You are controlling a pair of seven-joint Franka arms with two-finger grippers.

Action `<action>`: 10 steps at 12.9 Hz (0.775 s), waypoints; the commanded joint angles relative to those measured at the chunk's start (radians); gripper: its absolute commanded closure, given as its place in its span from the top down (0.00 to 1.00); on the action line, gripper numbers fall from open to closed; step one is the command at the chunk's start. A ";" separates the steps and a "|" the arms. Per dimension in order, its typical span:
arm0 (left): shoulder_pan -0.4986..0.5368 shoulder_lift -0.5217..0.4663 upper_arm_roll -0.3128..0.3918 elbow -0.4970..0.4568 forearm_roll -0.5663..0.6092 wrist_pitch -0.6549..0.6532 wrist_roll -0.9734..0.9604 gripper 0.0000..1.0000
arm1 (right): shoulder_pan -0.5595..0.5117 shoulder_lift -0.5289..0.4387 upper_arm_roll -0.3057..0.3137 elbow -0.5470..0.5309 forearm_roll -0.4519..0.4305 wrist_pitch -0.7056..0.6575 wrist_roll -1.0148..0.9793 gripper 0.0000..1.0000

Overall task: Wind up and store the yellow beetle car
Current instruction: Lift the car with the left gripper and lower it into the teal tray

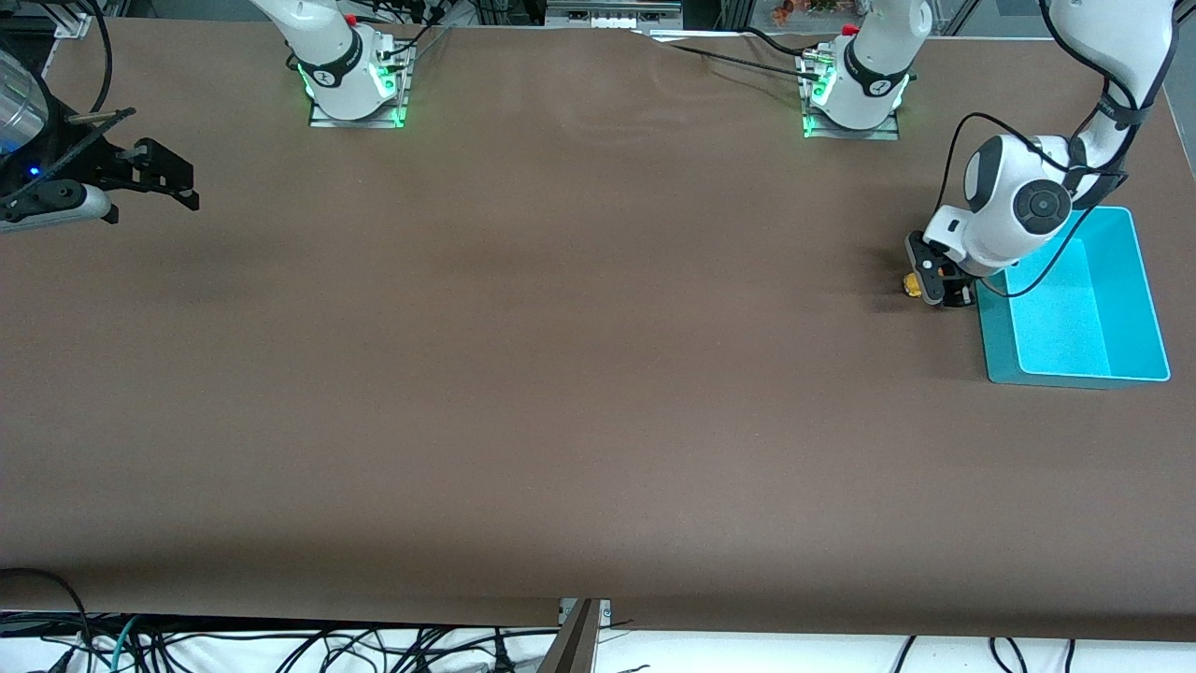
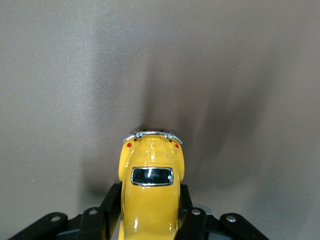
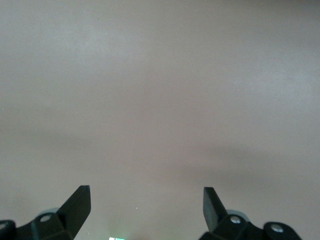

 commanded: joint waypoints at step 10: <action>0.009 -0.059 -0.196 0.461 -0.239 -0.736 0.018 0.19 | 0.006 0.003 -0.001 0.028 0.005 -0.027 0.000 0.99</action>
